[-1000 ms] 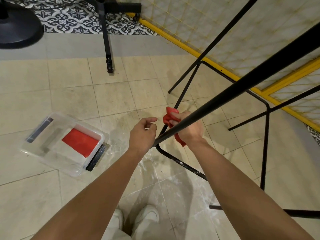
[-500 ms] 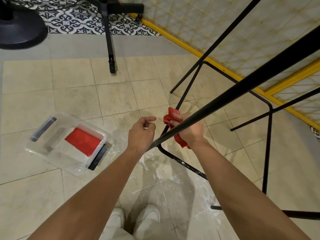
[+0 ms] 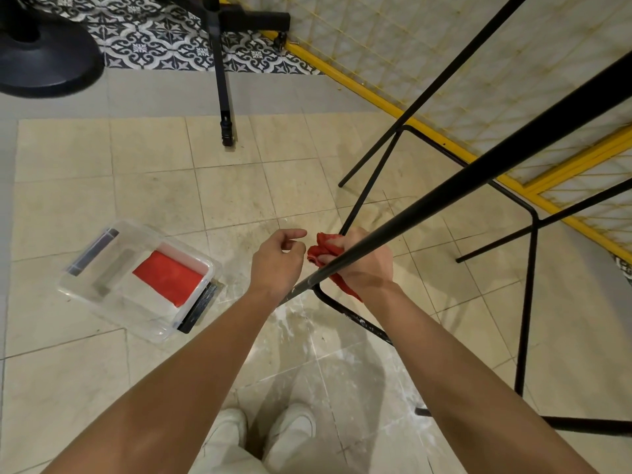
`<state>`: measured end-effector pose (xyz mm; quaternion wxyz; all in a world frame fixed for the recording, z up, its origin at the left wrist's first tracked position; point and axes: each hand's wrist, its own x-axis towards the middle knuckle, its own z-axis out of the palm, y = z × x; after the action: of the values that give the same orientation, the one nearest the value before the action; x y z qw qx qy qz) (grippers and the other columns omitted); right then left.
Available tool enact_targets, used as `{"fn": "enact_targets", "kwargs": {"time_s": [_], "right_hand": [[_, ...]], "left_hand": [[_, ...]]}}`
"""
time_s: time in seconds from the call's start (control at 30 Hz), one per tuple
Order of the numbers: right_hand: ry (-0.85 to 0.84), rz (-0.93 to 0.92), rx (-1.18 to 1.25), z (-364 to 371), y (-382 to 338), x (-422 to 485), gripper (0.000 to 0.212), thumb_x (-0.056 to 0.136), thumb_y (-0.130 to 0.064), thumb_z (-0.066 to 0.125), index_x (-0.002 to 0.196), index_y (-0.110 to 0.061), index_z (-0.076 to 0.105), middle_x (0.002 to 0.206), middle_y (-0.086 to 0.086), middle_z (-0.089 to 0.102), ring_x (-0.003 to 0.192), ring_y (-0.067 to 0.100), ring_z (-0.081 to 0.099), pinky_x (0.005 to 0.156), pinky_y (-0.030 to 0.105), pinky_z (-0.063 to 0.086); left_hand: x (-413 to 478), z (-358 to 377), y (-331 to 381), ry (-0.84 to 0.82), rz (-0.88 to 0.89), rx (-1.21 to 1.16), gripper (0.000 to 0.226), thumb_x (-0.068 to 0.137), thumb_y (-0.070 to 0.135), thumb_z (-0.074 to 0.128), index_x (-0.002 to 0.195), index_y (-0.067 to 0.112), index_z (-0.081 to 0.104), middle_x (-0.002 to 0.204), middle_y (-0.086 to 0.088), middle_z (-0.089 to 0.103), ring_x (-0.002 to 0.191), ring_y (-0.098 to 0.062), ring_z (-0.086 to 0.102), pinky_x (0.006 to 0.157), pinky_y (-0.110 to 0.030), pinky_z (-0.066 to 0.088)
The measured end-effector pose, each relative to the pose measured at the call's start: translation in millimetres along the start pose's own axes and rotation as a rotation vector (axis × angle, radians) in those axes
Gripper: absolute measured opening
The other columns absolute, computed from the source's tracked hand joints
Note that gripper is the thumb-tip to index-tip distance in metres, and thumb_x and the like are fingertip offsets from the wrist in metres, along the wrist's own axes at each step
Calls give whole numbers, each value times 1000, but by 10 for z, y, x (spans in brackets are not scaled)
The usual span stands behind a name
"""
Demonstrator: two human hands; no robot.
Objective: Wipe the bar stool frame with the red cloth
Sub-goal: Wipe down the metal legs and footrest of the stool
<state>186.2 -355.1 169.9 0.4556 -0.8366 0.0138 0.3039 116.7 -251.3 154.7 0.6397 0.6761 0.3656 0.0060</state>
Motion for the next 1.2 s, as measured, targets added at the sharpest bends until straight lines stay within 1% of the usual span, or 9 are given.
{"fn": "enact_targets", "kwargs": {"time_s": [0.17, 0.27, 0.37, 0.5, 0.63, 0.8, 0.97, 1.07, 1.2], "right_hand": [[1, -64, -5, -54, 104, -35, 12, 83, -16, 68, 73, -15, 62, 82, 11, 72, 80, 27, 71, 76, 36, 58], [-14, -245, -401, -136, 118, 8, 12, 86, -29, 63, 96, -34, 68, 80, -20, 64, 91, 9, 66, 75, 10, 49], [184, -309, -695, -189, 132, 98, 30, 86, -42, 60, 115, -35, 63, 79, -17, 58, 81, 7, 61, 69, 16, 50], [367, -193, -622, -199, 177, 276, 36, 84, -44, 64, 111, -22, 65, 93, -2, 65, 85, 13, 63, 70, 22, 50], [295, -189, -606, -182, 180, 175, 30, 87, -43, 61, 108, -24, 65, 89, -4, 64, 79, 8, 58, 62, 15, 42], [220, -174, -510, -174, 163, 26, 23, 81, -46, 66, 67, -38, 49, 84, -2, 69, 82, 20, 66, 76, 38, 56], [273, -131, -507, -121, 106, 36, 22, 83, -43, 66, 91, -23, 69, 81, -4, 64, 81, 16, 63, 75, 30, 54], [232, -52, -525, -85, 86, -10, 34, 80, -53, 65, 81, -19, 69, 77, -1, 69, 76, 19, 66, 74, 37, 57], [129, -61, -745, -62, 66, -161, 25, 83, -44, 64, 93, -22, 70, 84, -1, 69, 75, 15, 62, 70, 28, 53]], "left_hand": [[18, 3, 0, -4, -8, -3, 25, 94, 16, 47, 112, 25, 62, 105, 6, 61, 71, 2, 53, 59, -6, 39], [19, 50, -15, -30, -17, -10, 25, 94, 15, 47, 112, 24, 62, 96, 8, 60, 78, -1, 56, 73, -13, 40], [50, 102, -28, -38, -19, -12, 25, 93, 16, 48, 112, 25, 63, 102, 4, 62, 91, -8, 57, 82, -21, 38], [75, 131, -3, -49, -11, -17, 26, 92, 16, 48, 112, 25, 63, 103, 2, 62, 85, -6, 56, 78, -20, 38], [75, 123, 0, -43, -2, -11, 25, 93, 17, 48, 112, 24, 62, 101, 4, 62, 81, -4, 55, 71, -17, 40], [21, 96, 9, -34, -4, 6, 25, 93, 17, 48, 111, 25, 62, 105, 4, 62, 81, -2, 55, 78, -20, 39], [-101, 75, 55, -30, 7, 15, 23, 94, 16, 48, 111, 24, 63, 105, 5, 61, 97, -10, 57, 77, -17, 39], [-166, 41, 76, -11, 18, 21, 24, 94, 14, 48, 112, 22, 61, 101, 4, 59, 82, -4, 57, 58, -5, 41], [-224, 9, 78, 21, 25, 28, 28, 93, 16, 49, 119, 24, 56, 100, 1, 61, 76, -1, 54, 62, -9, 36]]}}
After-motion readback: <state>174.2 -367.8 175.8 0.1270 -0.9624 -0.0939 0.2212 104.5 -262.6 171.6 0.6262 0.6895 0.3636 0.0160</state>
